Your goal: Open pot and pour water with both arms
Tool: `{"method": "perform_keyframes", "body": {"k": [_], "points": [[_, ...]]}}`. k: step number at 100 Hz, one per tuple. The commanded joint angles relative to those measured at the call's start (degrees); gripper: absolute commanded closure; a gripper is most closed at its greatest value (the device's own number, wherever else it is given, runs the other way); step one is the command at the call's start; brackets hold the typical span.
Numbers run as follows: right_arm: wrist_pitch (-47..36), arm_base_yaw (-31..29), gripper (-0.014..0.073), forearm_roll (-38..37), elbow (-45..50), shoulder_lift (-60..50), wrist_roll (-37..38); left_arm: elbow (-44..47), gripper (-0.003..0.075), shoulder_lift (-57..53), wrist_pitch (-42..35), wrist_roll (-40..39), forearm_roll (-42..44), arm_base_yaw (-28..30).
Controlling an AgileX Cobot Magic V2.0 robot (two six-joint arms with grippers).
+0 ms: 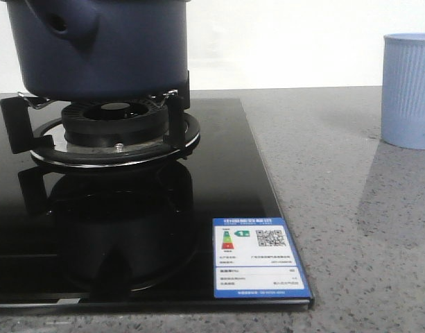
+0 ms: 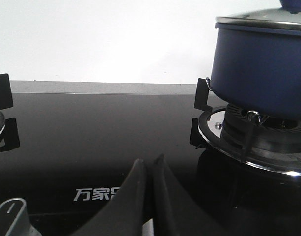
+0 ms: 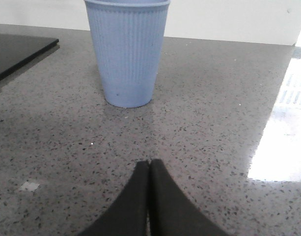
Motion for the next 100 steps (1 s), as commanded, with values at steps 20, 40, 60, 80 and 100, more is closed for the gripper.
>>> {"method": "perform_keyframes", "body": {"k": [20,40,60,80,100], "points": [[-4.73,-0.07,0.0661,-0.39,1.03,-1.36,-0.38,0.8,0.0736,-1.39,-4.29,-0.45,-0.36,0.1],[-4.73,-0.07,0.0661,-0.39,1.03,-1.36,-0.38,0.8,0.0736,-1.39,-4.29,-0.45,-0.36,0.1],[-4.73,-0.07,0.0661,-0.39,1.03,-1.36,-0.38,0.8,0.0736,-1.39,-4.29,-0.45,-0.36,0.1],[-5.5,-0.07,0.0661,-0.39,1.03,-1.36,-0.38,0.8,0.0736,-1.39,-4.29,-0.45,-0.36,0.1],[-7.34,-0.07,0.0661,-0.39,1.03,-1.36,-0.38,0.8,0.0736,-1.39,-4.29,-0.45,-0.36,0.1]]}}
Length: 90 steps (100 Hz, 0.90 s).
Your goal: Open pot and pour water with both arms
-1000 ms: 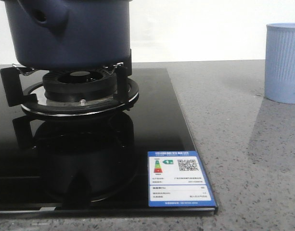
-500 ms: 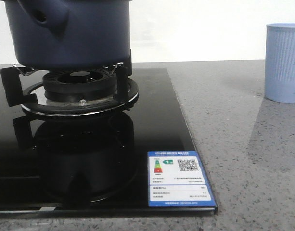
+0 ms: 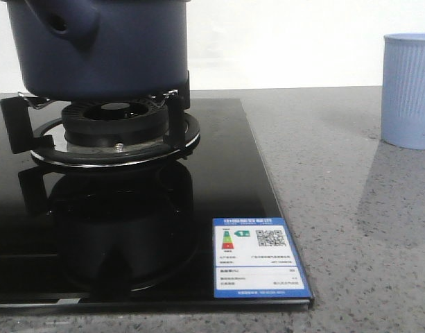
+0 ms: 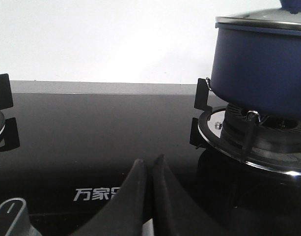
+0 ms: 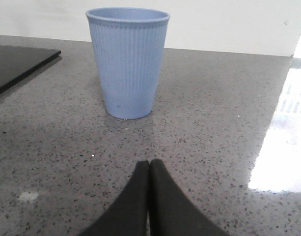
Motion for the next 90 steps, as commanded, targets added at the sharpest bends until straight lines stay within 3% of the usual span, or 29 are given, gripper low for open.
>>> {"method": "perform_keyframes", "body": {"k": [1,27,47,90], "points": [[-5.24,-0.07,0.0661,-0.39,1.03,-1.36,-0.38,0.8,0.0736,-1.39,-4.29,-0.45,-0.36,0.1],[-5.78,-0.07,0.0661,-0.13,1.03,-1.36,-0.27,0.8,0.0736,-1.39,-4.57,-0.45,-0.36,0.1],[-8.1,-0.07,0.0661,6.7,1.03,-1.36,-0.27,0.8,0.0736,-1.39,-4.65,-0.45,-2.79,0.1],[-9.78,-0.07,0.066,32.33,0.93,-1.36,-0.27,0.59,0.0736,-1.39,-9.4,-0.45,-30.68,0.1]]}}
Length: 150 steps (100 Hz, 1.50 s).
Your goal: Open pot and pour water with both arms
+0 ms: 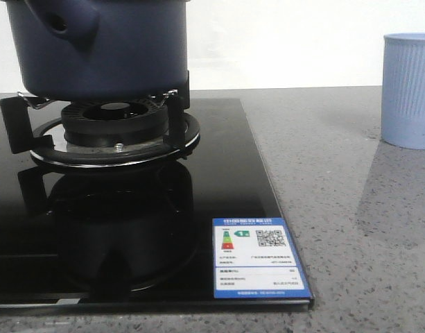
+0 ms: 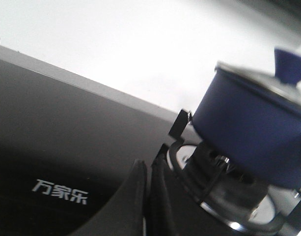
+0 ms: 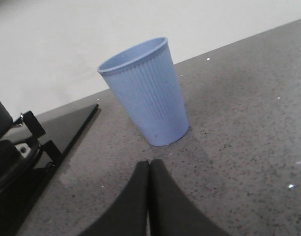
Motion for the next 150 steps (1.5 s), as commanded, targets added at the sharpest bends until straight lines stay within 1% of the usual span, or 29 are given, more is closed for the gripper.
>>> {"method": "perform_keyframes", "body": {"k": [1,7,18,23,30,41,48,57,64,76,81,88,103,107,112,113,114,117,119,121,122,126,127,128,132,138,141,146,150], "points": [[-5.4,-0.07,0.066,6.08,0.93,-1.36,-0.16,0.6,0.0736,-1.39,-5.7,-0.45,-6.55,0.1],[-5.35,-0.07,0.0659,8.01,0.67,-1.36,-0.16,0.05,0.0736,-1.39,-6.29,-0.45,-8.86,0.1],[-4.9,-0.07,0.0642,7.85,-1.87,-1.36,-0.27,-2.6,0.0736,-1.39,-6.32,-0.45,-9.37,0.1],[-4.42,-0.07,0.0642,6.05,-3.63,-1.26,-0.27,-4.7,0.0736,-1.39,-5.29,-0.34,-8.6,0.1],[-2.79,-0.07,0.0642,1.77,-6.73,-0.53,-0.27,-8.51,0.0736,-0.79,-3.04,-0.01,-4.62,0.1],[1.66,-0.07,0.0642,-3.72,-12.53,3.11,-0.27,-15.93,0.0736,2.21,2.76,0.52,4.75,0.1],[4.89,-0.07,0.0642,-6.45,-16.32,6.79,-0.27,-21.66,0.0736,5.84,7.21,2.96,8.9,0.1],[9.42,-0.07,0.0643,-9.2,-20.94,12.26,-0.27,-27.62,0.0736,10.75,11.06,6.51,9.0,0.1],[13.12,-0.07,0.0643,-10.16,-24.67,16.21,-0.77,-31.18,0.0736,13.91,13.85,7.49,9.0,0.1],[18.92,0.07,0.0643,-10.04,-30.47,21.32,-8.35,-36.42,0.0736,19.13,17.02,7.59,9.0,-0.45],[19.29,1.06,0.0643,-10.04,-31.9,22.58,-9.99,-37.67,0.0736,20.66,17.39,7.59,8.89,-1.26],[19.29,2.71,0.0644,-9.77,-33.12,23.76,-10.11,-39.01,0.0736,22.64,17.96,7.59,8.75,-2.55],[18.95,6.01,0.0642,-9.77,-33.73,25.04,-10.11,-40.19,0.0734,26.05,17.96,11.78,8.1,-6.43],[18.68,6.72,0.0626,-9.77,-33.73,25.16,-10.11,-40.41,0.0729,26.84,17.96,12.04,7.95,-7.38],[18.27,7.16,0.0568,-9.62,-33.75,25.31,-10.11,-40.51,0.0706,27.69,17.67,12.04,7.85,-8.93],[18.15,7.32,0.0568,-9.65,-33.75,25.31,-10.11,-40.51,0.0695,27.81,17.55,12.04,7.72,-9.12],[18.04,7.44,0.0535,-9.51,-33.75,25.31,-10.11,-40.51,0.069,28.03,17.41,12.04,7.73,-9.32],[17.89,7.58,0.0498,-9.13,-33.75,25.31,-10.11,-40.51,0.0663,28.37,17.26,12.04,7.73,-10.13],[17.79,7.56,0.0442,-8.87,-33.75,25.31,-10.11,-40.51,0.0638,28.89,16.86,12.04,7.73,-10.75],[17.79,7.56,0.04,-8.74,-33.75,25.31,-10.11,-40.51,0.061,29.27,16.39,12.04,7.73,-11.39],[17.79,7.56,0.04,-8.77,-33.75,25.31,-10.11,-40.51,0.0589,29.39,16.23,12.04,7.73,-11.81],[17.63,7.56,0.0306,-7.74,-33.75,25.31,-10.11,-40.51,0.0529,30.2,15.27,12.04,7.73,-12.85],[17.63,7.56,0.0306,-7.74,-33.75,25.31,-10.11,-40.51,0.0502,30.32,15.08,12.04,7.73,-13.27],[17.65,7.56,0.0271,-7.4,-33.75,25.31,-10.11,-40.51,0.0487,30.56,14.67,12.04,7.73,-13.48],[17.23,7.56,0.0228,-6.88,-33.75,25.31,-10.11,-40.51,0.0395,31.23,13.84,12.04,7.73,-14.7],[16.36,7.56,0.0186,-5.61,-33.75,25.31,-10.11,-40.51,0.0263,32.36,11.9,12.04,7.73,-16.36],[15.9,7.56,0.0181,-5.35,-33.75,25.31,-10.11,-40.51,0.022,32.82,10.97,12.04,7.73,-17.04],[15.08,7.56,0.0181,-5.22,-33.75,25.31,-10.11,-40.51,0.0179,33.76,9.15,12.04,7.73,-18.15],[14.8,7.56,0.0181,-5.22,-33.75,25.31,-10.11,-40.51,0.0181,34.7,7.68,12.04,7.73,-19.1]]}}
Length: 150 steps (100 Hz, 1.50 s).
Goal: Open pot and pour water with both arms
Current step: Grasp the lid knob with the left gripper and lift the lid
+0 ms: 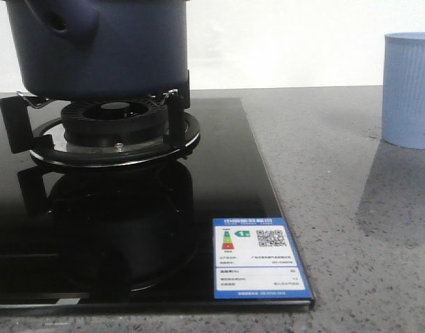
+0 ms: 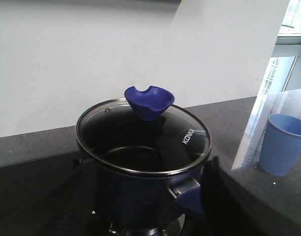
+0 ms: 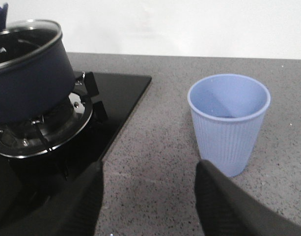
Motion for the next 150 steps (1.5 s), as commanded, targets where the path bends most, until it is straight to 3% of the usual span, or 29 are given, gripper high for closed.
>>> {"method": "perform_keyframes", "body": {"k": [1,12,30,53,79,95,121,137,150], "points": [[-5.71,0.11,0.0181,1.16,-2.08,0.75,-0.94,-1.96,0.0183,2.17,-8.11,0.09,-1.0,-2.32],[-5.31,0.11,0.0172,1.16,-2.08,0.75,-0.94,-1.96,0.0206,5.26,-11.27,0.09,-1.0,-4.87],[-4.24,0.11,0.0034,1.16,-2.08,0.75,-1.16,-1.96,0.0205,11.83,-17.72,0.09,-1.0,-7.88],[-3.3,0.11,0.0034,1.16,-2.08,0.75,-1.16,-3.41,0.0199,21.78,-25.85,-0.01,-1.0,-8.0],[-3.08,0.11,0.0034,1.16,-2.08,0.75,-1.16,-10.96,0.0196,32.28,-26.11,-0.01,-0.63,-8.0],[-2.73,0.11,0.0034,1.16,-2.08,0.75,-1.16,-15.17,0.0136,37.49,-26.22,-0.01,1.19,-7.75],[-2.61,0.11,0.0036,1.16,-2.08,0.75,-1.16,-18.14,0.0137,41.94,-26.61,-0.01,1.19,-6.07],[-2.08,0.11,0.0036,1.16,-2.08,0.75,-1.16,-18.17,0.0159,42.04,-27.15,-0.01,2.07,-5.94],[-1.98,0.11,0.0037,1.16,-2.08,0.75,-1.16,-18.17,0.0234,42.04,-27.3,-0.01,2.17,-5.94]]}}
